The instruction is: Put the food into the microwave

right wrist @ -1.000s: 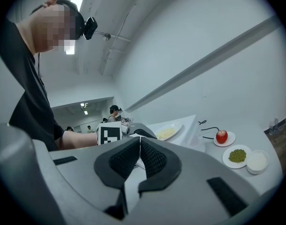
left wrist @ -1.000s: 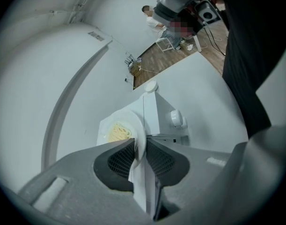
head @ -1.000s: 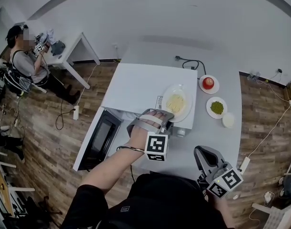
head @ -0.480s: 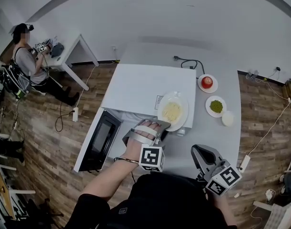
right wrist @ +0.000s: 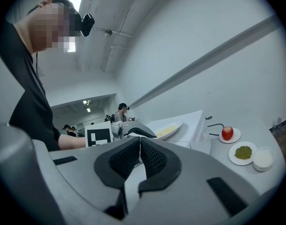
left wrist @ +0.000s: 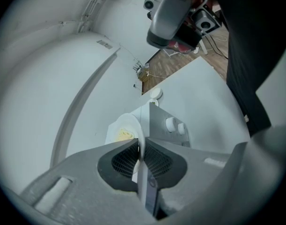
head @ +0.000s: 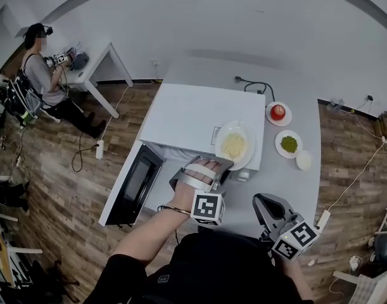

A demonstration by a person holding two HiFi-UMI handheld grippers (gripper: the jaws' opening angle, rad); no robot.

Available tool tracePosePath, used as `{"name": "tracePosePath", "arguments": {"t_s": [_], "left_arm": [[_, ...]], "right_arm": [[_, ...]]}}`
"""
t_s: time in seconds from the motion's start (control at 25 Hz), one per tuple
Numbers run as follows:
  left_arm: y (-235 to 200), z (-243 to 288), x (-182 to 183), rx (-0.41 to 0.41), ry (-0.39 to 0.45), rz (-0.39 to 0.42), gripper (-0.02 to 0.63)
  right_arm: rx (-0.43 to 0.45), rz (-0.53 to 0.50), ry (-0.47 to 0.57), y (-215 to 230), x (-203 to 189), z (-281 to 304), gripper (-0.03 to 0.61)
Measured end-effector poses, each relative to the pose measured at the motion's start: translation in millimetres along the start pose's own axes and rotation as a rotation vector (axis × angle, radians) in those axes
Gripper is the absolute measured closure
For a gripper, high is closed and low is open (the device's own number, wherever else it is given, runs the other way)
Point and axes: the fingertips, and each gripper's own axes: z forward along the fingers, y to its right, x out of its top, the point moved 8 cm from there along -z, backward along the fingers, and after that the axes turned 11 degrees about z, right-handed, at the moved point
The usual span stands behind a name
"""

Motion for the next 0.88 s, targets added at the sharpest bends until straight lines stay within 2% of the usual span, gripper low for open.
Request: {"name": "tracePosePath", "arguments": {"t_s": [0.2, 0.56, 0.88], "left_arm": [[-5, -15, -6, 0.031, 0.015, -0.029, 0.584], [1, -53, -22, 0.081, -0.062, 0.027, 0.584], [18, -87, -45, 0.094, -0.137, 0.017, 0.584]], "right_arm": [[0.01, -0.008, -0.011, -5, -1, 8, 0.561], [0.056, -0.018, -0.044, -18, -5, 27, 0.561], [0.121, -0.028, -0.091, -36, -13, 55, 0.561]]}}
